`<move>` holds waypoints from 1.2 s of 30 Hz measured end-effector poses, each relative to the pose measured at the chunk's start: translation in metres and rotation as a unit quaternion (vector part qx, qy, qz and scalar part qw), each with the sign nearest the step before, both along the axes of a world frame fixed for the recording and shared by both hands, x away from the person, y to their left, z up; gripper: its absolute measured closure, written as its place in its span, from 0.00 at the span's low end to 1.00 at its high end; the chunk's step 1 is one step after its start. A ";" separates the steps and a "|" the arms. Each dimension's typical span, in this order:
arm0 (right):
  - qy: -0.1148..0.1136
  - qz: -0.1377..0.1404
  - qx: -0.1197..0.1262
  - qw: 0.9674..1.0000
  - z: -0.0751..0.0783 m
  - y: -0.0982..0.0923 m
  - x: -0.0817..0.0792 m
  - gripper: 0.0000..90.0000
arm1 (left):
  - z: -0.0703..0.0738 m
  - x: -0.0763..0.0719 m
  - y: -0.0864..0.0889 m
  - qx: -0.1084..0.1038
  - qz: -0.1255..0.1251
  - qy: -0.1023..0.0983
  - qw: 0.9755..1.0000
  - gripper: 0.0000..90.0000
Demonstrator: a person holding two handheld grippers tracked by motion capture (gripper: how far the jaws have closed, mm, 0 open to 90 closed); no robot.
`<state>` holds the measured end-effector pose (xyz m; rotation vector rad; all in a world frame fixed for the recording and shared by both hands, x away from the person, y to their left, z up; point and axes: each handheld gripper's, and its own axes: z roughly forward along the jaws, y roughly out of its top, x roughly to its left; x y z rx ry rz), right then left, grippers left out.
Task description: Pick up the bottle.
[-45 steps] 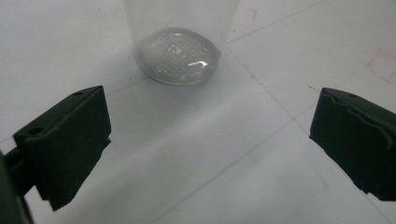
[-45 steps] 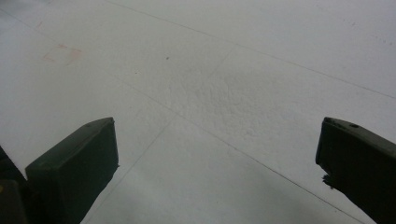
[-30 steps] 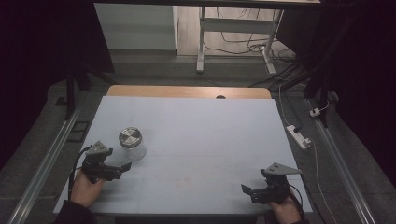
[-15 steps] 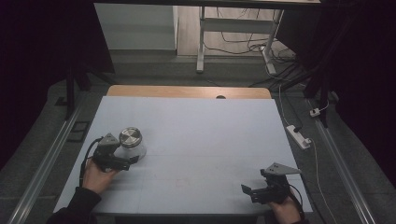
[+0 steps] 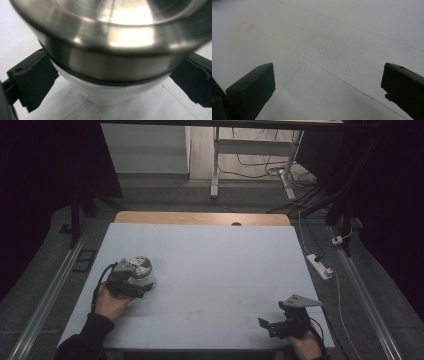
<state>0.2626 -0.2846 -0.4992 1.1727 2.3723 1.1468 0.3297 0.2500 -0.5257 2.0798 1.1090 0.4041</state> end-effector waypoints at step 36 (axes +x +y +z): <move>-0.001 0.003 -0.004 1.000 0.000 0.001 0.000 0.00 | 0.008 0.004 -0.002 -0.001 0.010 -0.010 1.000 0.17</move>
